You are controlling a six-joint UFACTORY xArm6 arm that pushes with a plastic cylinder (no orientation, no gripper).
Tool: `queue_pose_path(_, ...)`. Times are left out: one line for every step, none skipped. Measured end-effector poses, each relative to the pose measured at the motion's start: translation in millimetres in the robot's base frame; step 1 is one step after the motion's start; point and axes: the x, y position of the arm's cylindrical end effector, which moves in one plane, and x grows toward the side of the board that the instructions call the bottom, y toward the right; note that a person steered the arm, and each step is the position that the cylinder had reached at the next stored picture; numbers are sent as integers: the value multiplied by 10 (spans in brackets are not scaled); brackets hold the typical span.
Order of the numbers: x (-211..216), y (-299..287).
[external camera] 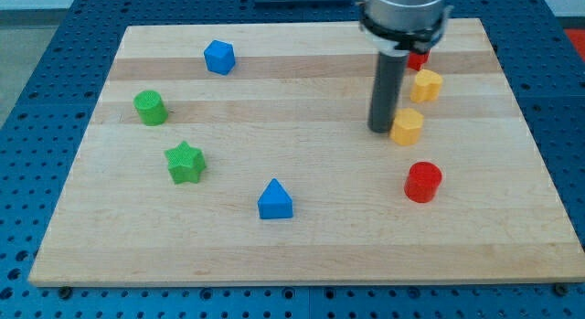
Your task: Move the red circle towards bottom right
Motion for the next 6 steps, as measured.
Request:
queue_pose_path(-67, 195)
queue_pose_path(-76, 138)
queue_pose_path(145, -131)
queue_pose_path(711, 19)
queue_pose_path(913, 95)
queue_pose_path(913, 95)
